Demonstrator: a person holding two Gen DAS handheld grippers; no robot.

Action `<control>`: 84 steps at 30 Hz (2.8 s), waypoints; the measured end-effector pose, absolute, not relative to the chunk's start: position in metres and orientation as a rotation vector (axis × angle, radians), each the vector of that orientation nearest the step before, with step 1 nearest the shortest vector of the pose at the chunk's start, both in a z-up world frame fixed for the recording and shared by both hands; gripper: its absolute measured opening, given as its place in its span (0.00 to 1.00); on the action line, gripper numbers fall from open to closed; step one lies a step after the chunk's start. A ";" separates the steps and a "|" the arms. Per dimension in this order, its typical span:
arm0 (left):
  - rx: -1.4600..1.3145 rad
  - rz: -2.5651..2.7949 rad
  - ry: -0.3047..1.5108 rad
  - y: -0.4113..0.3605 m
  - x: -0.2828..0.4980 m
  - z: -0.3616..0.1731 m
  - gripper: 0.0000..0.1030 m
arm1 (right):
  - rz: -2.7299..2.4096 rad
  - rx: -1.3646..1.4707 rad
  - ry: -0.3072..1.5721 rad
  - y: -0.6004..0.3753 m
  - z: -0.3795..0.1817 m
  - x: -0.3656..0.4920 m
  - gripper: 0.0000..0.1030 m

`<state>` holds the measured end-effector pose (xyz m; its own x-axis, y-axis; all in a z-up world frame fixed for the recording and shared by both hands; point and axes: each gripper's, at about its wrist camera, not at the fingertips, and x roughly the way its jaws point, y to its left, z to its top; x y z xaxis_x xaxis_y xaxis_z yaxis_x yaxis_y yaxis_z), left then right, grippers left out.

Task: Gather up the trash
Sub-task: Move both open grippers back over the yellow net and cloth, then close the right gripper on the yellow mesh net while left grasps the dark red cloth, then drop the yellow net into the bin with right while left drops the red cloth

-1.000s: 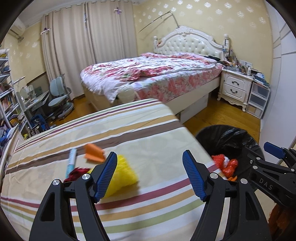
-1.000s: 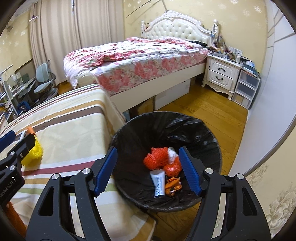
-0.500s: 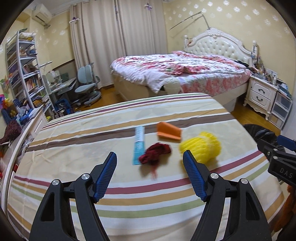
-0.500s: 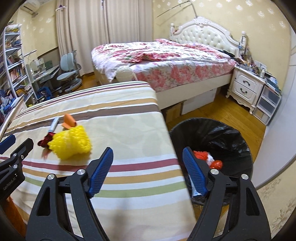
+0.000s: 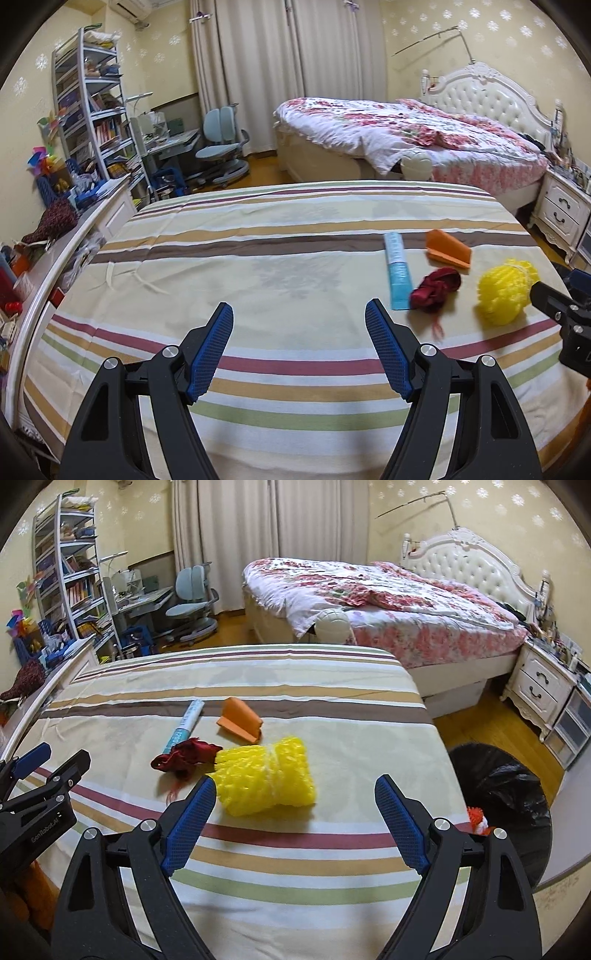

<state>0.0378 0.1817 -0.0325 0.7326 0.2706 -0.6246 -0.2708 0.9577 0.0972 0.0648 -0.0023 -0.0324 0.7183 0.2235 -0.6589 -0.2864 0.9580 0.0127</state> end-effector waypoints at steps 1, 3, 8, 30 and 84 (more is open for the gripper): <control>-0.006 0.301 0.689 0.184 0.038 -0.033 0.70 | 0.288 -0.103 0.722 0.003 -0.034 0.067 0.83; -0.009 0.300 0.692 0.187 0.038 -0.033 0.70 | 0.294 -0.116 0.734 0.011 -0.039 0.072 0.83; -0.004 0.278 0.697 0.182 0.038 -0.036 0.70 | 0.288 -0.144 0.770 0.022 -0.050 0.084 0.83; 0.054 0.114 0.743 0.115 0.075 -0.050 0.70 | 0.149 -0.085 0.748 -0.063 -0.050 0.084 0.61; 0.111 -0.227 0.660 -0.060 0.102 -0.018 0.24 | -0.158 0.033 0.684 -0.224 -0.037 0.071 0.61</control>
<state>0.1017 -0.0602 -0.0178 0.7665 -0.1735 -0.6183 0.2438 0.9694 0.0302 0.0711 -0.2240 -0.0374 0.7635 -0.1345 -0.6316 0.1561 0.9875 -0.0217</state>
